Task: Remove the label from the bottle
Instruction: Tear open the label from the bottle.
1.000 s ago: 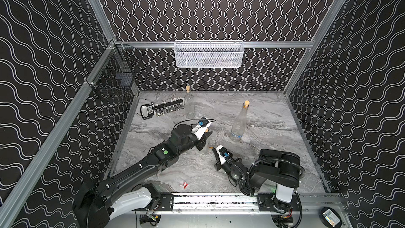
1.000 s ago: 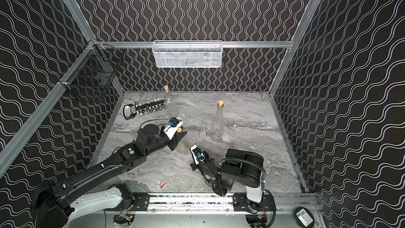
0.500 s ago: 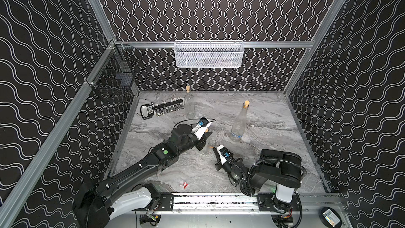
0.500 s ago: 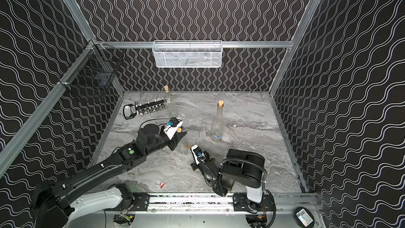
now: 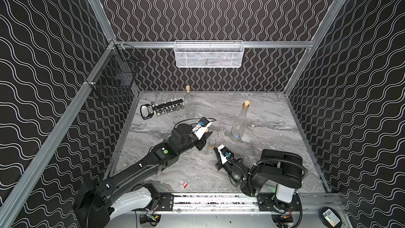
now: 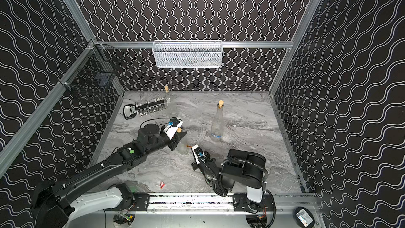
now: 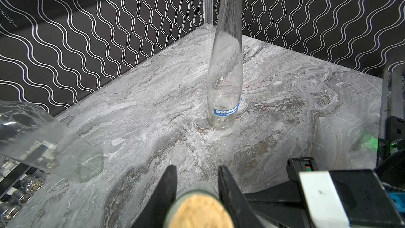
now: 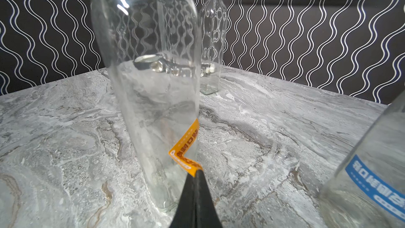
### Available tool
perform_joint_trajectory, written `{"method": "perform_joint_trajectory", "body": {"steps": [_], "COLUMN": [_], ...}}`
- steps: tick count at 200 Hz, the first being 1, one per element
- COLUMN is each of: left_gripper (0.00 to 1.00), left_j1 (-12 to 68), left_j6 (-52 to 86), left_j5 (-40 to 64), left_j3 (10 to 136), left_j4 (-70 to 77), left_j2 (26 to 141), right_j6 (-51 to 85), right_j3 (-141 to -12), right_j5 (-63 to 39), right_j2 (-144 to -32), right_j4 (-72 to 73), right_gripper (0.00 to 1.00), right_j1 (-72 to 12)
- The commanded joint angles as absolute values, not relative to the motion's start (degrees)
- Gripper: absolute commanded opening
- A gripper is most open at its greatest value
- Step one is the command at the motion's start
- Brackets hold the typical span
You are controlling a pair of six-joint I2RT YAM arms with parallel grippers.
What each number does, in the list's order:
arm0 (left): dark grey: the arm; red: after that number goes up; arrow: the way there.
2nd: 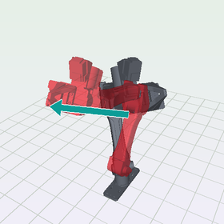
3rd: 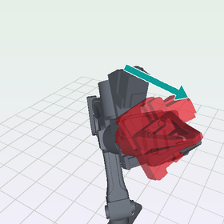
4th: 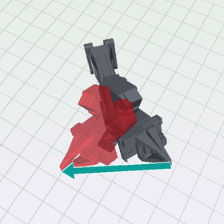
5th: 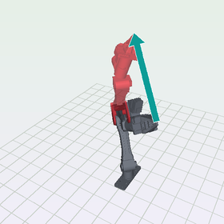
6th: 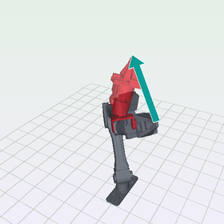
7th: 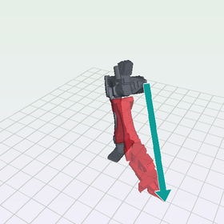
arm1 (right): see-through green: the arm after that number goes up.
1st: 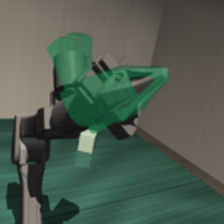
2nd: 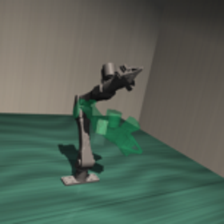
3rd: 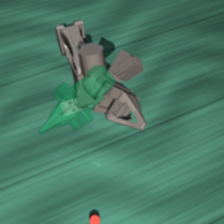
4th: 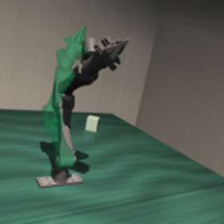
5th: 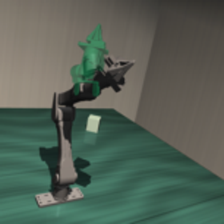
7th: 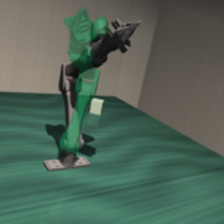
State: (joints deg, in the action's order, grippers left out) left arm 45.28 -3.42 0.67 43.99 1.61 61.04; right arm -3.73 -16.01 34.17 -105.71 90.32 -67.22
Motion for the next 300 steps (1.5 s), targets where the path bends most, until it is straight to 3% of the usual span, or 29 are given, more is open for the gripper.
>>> {"method": "perform_joint_trajectory", "body": {"steps": [1, 300], "left_gripper": [0.0, 0.0], "left_j1": [44.93, 44.91], "left_j6": [-6.55, -6.77], "left_j5": [-1.42, -1.34], "left_j3": [44.06, 44.24], "left_j4": [-3.79, -4.05], "left_j2": [61.27, 61.13], "right_j6": [-4.04, -4.83], "right_j3": [-15.81, -14.5], "right_j5": [36.03, 37.09], "right_j2": [-105.19, -103.51], "right_j4": [99.0, 98.96], "right_gripper": [0.0, 0.0], "right_j1": [-67.24, -67.24]}}
